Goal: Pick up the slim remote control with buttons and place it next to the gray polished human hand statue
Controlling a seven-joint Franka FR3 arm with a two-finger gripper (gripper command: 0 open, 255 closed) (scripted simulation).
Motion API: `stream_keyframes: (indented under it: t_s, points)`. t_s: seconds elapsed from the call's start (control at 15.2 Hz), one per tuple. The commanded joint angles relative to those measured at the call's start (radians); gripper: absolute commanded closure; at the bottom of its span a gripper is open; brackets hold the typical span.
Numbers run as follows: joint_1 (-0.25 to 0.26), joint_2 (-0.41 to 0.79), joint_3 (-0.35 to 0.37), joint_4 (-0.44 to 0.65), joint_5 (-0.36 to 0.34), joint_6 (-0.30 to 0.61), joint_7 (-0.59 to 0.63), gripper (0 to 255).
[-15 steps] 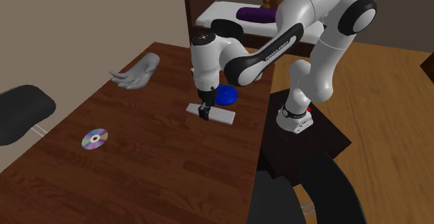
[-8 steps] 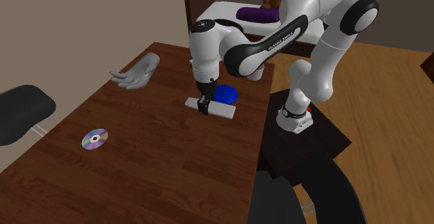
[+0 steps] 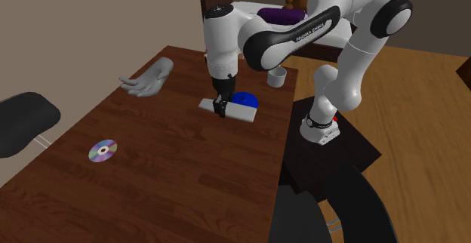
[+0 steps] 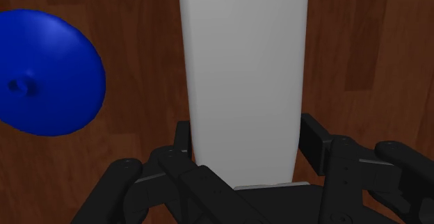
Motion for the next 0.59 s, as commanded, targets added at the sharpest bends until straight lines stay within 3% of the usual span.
stream_keyframes:
  t_s: [0.0,0.53]
  points:
    - [-0.011,-0.004,-0.015,0.007,-0.003,-0.012,-0.026,255]
    - [-0.095,0.020,-0.130,0.034,-0.026,-0.014,-0.216,255]
